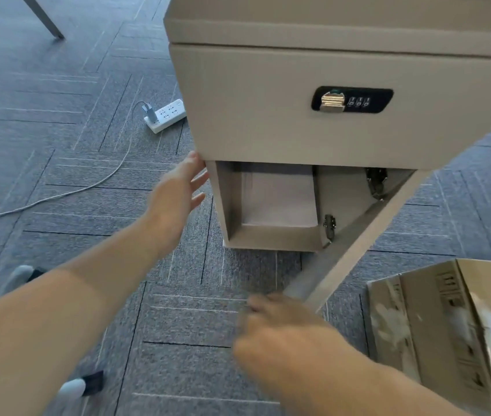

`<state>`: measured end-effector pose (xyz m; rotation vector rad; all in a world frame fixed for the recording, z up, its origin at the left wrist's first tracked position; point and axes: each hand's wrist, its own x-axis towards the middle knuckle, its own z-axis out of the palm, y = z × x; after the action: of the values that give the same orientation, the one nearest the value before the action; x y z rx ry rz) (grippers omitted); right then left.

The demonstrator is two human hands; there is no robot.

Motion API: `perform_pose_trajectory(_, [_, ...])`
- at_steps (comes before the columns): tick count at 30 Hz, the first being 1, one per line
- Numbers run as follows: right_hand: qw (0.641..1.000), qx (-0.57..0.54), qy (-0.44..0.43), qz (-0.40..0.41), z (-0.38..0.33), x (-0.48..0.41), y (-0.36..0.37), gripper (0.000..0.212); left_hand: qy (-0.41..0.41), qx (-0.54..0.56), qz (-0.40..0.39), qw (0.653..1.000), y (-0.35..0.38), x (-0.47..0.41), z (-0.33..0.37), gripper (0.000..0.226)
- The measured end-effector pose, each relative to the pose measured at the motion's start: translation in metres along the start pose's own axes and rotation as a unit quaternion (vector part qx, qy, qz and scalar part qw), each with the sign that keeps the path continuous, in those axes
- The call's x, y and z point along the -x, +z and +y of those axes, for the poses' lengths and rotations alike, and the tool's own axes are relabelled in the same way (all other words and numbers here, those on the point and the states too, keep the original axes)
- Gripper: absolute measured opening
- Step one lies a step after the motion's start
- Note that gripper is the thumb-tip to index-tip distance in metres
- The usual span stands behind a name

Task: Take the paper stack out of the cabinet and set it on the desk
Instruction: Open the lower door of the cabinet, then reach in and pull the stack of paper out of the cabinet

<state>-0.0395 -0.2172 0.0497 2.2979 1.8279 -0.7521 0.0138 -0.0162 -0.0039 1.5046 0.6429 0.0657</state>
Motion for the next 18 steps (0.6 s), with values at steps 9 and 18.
perform_pose_trajectory(9, [0.967,-0.104,0.068,-0.223,0.028,0.062,0.038,0.030,-0.038,0.023,0.033,0.998,0.016,0.016,0.009,0.046])
perform_pose_trajectory(18, [0.948,-0.170,0.262,-0.061,0.091,0.035,0.018,0.030,-0.101,-0.060,0.054,0.992,0.032,0.023,0.008,0.047])
